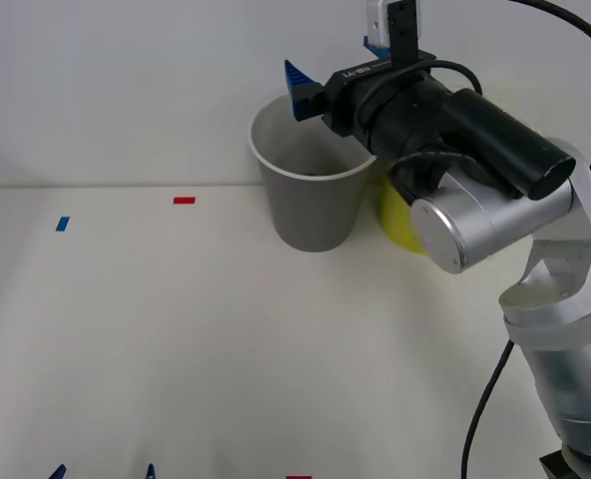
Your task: Put cans in the gray bin and PET bottles in the light green bin.
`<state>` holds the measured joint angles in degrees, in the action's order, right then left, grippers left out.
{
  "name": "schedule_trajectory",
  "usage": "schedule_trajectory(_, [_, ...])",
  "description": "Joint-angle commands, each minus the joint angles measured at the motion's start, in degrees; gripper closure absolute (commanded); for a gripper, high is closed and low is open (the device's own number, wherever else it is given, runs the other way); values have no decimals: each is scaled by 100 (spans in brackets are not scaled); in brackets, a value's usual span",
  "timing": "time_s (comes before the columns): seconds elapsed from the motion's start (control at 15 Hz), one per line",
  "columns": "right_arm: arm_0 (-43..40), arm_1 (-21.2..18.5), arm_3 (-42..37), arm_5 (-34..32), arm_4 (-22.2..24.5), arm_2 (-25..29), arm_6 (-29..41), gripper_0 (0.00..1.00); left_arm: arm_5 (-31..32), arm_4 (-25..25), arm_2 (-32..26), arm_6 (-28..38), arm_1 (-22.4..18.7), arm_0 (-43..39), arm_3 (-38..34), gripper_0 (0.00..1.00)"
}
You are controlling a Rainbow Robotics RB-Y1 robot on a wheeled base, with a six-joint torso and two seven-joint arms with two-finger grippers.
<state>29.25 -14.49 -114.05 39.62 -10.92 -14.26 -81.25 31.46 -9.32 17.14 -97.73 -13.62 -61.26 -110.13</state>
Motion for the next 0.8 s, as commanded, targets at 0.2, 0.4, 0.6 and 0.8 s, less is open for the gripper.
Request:
schedule_trajectory(0.2, [-1316, -599, -1620, 301, -7, 274, 22, 0, 0, 0, 0, 0, 0, 0, 0, 0])
schedule_trajectory(0.4, [-2230, -836, -2358, 292, 29, 450, -40, 0, 0, 0, 0, 0, 0, 0, 0, 0])
schedule_trajectory(0.6, [-3039, -1020, -2648, -60, 134, 521, -75, 0, 0, 0, 0, 0, 0, 0, 0, 0])
schedule_trajectory(0.8, [-3874, -1073, -2648, -728, 152, 714, -93, 0, 0, 0, 0, 0, 0, 0, 0, 0])
